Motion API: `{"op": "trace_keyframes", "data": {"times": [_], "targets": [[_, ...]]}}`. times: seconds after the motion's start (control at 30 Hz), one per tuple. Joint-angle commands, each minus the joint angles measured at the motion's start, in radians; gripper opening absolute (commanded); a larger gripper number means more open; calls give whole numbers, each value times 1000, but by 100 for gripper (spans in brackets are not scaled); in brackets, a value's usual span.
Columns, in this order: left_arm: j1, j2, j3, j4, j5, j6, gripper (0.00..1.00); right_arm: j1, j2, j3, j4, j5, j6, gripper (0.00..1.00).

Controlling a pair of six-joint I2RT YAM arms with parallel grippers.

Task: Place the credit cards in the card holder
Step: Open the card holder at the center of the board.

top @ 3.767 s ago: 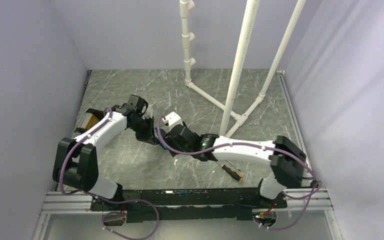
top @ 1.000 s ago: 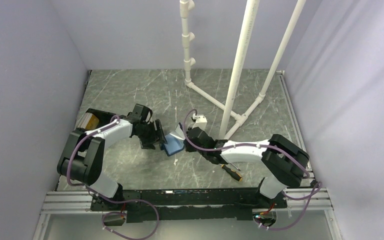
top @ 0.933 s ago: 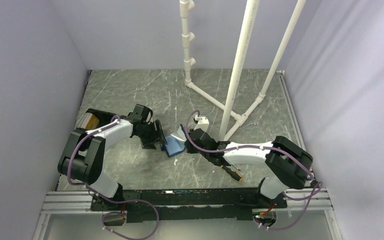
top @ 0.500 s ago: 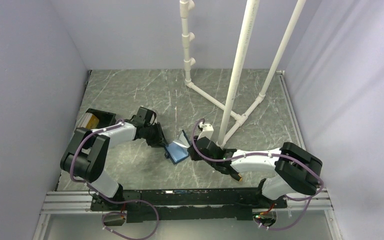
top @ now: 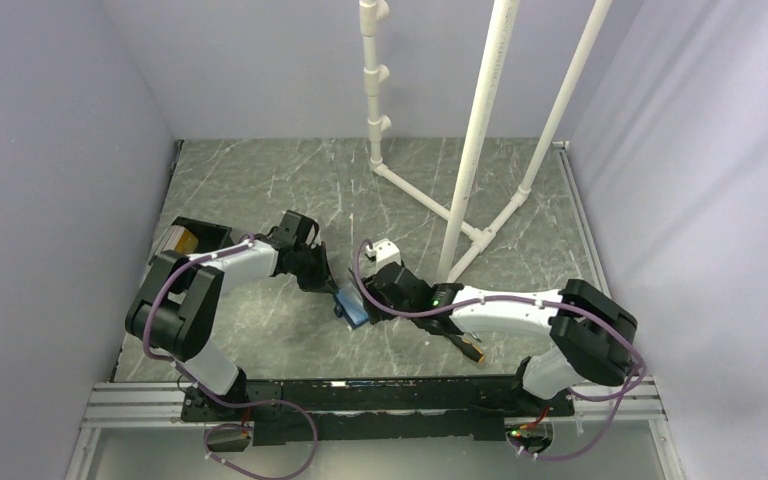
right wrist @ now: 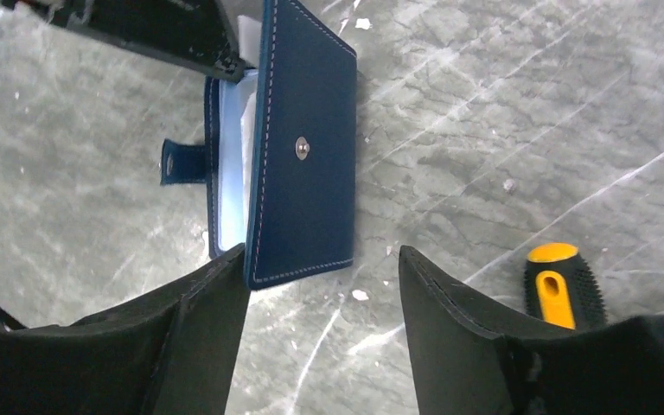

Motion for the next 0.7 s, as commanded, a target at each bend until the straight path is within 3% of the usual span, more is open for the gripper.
{"op": "trace_keyframes", "data": {"times": [0.0,0.37,0.67], "targets": [[-8,11,24,-36,13,44,0,6,-65,56,-73,-81,-219,68],[-7,25,40,-56,14,73,0,5,55,146,24,-205,-333,73],[-8,26,56,-75,22,96,0,16,144,174,35,-18,-316,73]]}}
